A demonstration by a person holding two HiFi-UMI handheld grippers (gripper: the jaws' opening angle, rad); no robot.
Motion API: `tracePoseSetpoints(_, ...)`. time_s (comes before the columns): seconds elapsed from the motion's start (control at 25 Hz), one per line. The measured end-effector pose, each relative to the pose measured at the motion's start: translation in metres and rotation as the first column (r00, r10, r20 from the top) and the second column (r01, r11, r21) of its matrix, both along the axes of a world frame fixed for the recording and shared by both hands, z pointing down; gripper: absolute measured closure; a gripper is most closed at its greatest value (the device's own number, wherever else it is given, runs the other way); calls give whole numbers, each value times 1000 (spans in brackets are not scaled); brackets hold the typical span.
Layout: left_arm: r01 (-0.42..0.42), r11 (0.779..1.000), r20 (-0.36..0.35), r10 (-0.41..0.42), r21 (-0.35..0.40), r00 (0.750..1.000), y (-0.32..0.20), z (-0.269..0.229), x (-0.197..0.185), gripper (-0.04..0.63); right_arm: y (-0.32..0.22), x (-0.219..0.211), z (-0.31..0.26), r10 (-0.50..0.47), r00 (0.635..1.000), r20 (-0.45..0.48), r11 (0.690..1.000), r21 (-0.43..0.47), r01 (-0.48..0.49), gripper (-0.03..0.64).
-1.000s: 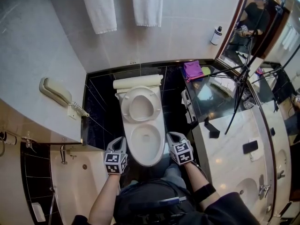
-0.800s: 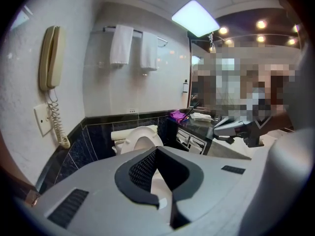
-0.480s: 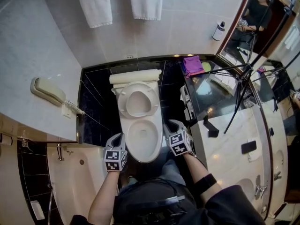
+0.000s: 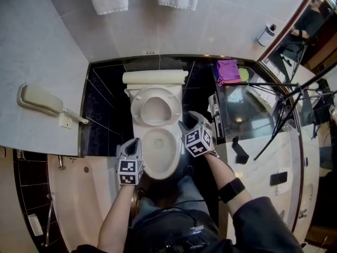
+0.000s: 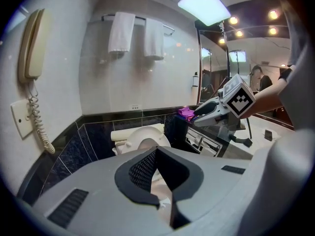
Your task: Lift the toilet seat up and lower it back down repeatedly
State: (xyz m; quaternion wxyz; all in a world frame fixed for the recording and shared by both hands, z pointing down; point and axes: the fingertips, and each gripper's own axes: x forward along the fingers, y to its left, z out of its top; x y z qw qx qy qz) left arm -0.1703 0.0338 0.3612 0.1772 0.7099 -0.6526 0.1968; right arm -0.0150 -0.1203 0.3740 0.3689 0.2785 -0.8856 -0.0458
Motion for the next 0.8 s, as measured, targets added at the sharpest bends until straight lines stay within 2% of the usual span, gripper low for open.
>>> tracePoseSetpoints(0.16,15,1000,-1,-15,-6,1000,-31,12,2,600,-40,-22,26,-79,996,-47,997,17,80,327)
tracePoseSetpoints(0.36,38,999,9,-38,-3,999,-70,34,3,600,-92,-44,57,-132,988,-84,989,57,137,327)
tracePoseSetpoints(0.52,60,998,11,-60,-32,998,-90,50,1,600,-123,-63,81,-166,979,-117,979,99,178,328)
tracePoseSetpoints(0.8,119,992,24,-118,-50,993,-105,75,-15,600,-150,-98,120,-218,966,-137,970,78,230,331)
